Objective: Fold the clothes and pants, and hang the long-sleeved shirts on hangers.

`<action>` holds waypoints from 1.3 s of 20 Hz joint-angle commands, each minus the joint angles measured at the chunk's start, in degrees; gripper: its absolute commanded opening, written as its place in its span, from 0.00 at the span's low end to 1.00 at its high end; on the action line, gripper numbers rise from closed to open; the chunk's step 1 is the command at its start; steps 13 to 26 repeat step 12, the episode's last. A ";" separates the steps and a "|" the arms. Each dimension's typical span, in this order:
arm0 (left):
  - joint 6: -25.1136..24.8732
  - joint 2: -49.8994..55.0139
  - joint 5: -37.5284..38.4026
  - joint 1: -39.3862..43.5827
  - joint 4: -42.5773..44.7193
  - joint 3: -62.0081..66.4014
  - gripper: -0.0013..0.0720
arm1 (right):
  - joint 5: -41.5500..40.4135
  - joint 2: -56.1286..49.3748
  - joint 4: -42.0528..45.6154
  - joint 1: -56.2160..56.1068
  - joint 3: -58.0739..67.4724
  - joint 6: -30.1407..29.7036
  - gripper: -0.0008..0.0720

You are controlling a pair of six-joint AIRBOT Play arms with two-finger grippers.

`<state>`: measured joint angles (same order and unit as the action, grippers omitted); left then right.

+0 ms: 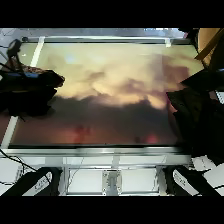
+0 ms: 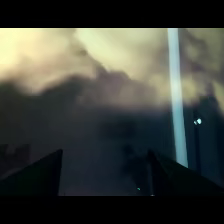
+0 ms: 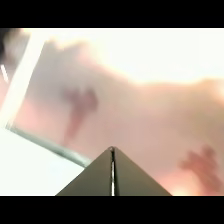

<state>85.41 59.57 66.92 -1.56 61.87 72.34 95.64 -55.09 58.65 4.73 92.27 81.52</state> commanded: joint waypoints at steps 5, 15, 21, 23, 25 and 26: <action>-0.52 0.00 1.57 6.82 -1.99 0.02 0.58 | -0.72 -2.86 12.92 -16.26 -2.29 -0.11 0.04; -0.52 0.04 1.99 6.82 -1.95 0.02 0.58 | -0.74 -2.86 12.96 -16.26 -2.29 -0.11 0.04; -0.52 0.04 1.99 6.82 -1.95 0.02 0.58 | -0.74 -2.86 12.96 -16.26 -2.29 -0.11 0.04; -0.52 0.04 1.99 6.82 -1.95 0.02 0.58 | -0.74 -2.86 12.96 -16.26 -2.29 -0.11 0.04; -0.52 0.04 1.99 6.82 -1.95 0.02 0.58 | -0.74 -2.86 12.96 -16.26 -2.29 -0.11 0.04; -0.52 0.04 1.99 6.82 -1.95 0.02 0.58 | -0.74 -2.86 12.96 -16.26 -2.29 -0.11 0.04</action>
